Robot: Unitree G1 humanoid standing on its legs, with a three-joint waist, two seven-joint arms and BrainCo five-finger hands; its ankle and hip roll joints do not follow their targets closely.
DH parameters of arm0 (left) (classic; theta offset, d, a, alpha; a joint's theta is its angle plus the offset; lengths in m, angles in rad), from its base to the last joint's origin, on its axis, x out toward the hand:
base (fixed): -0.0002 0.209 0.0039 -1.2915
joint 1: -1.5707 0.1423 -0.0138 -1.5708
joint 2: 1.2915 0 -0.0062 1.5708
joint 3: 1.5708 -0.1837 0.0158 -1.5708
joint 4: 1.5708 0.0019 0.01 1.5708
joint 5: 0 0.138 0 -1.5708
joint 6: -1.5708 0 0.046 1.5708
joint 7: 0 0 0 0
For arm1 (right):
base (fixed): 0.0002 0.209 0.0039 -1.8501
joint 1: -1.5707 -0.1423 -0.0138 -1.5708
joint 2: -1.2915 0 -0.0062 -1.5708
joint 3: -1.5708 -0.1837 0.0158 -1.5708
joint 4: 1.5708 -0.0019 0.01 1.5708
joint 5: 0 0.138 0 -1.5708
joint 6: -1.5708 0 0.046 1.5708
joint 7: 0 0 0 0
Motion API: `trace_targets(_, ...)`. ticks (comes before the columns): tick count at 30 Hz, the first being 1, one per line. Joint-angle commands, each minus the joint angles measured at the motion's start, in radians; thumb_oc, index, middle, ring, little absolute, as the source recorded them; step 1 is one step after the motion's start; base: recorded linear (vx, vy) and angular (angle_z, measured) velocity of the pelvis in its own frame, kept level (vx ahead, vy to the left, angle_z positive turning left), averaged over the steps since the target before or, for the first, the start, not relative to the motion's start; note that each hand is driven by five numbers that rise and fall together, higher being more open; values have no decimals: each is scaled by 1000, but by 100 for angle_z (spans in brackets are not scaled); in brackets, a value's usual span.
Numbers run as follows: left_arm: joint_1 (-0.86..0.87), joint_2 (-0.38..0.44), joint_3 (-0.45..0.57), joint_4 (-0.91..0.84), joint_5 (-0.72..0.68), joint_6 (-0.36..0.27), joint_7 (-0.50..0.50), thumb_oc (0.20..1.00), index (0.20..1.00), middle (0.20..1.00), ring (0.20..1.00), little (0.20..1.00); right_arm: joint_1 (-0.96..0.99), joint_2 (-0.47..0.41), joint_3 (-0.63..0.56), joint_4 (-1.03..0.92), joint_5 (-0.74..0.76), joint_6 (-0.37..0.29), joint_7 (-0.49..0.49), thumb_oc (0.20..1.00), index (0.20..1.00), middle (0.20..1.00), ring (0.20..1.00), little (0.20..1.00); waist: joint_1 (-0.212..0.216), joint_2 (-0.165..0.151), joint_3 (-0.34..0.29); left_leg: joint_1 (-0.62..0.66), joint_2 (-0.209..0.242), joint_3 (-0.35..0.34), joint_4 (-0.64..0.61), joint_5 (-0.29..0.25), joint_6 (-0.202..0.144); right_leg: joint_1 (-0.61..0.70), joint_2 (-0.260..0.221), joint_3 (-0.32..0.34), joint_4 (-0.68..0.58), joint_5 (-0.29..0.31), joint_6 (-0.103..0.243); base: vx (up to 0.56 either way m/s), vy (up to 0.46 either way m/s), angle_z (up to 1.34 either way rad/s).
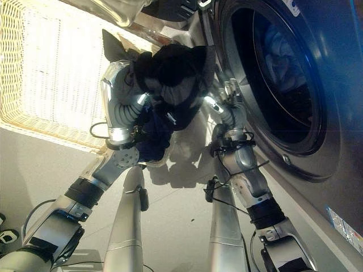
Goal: Put the clothes into the washing machine.
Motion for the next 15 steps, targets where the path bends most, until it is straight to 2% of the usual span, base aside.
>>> trace_targets(1, -8, 25, 11, -132, 46, -32, 2, 200, 200, 200, 200, 200, 52, -24, 15, -148, 96, 52, 132, 1000, 1000, 1000, 1000, 1000, 0, 7, 3, -3, -76, -50, -9, 24, 87, 38, 9, -54, 41, -2, 84, 2, -24, 4)
trace_targets(6, -6, 31, -5, -169, 51, -32, -25, 200, 200, 200, 200, 200, 35, -44, 59, -184, 159, 138, 266, 1000, 1000, 1000, 1000, 1000, 9, 8, 3, -4, -77, -57, -6, 29, 84, 43, 2, -59, 42, -3, 86, 1, -10, 1)
trace_targets(15, -23, 34, -42, -169, 2, -42, -85, 200, 200, 200, 200, 200, -6, -43, 100, -217, 236, 184, 371, 1000, 1000, 1000, 1000, 1000, 19, 8, 3, -14, -80, -62, 5, 34, 82, 42, -7, -71, 41, 2, 92, 1, -16, 2)
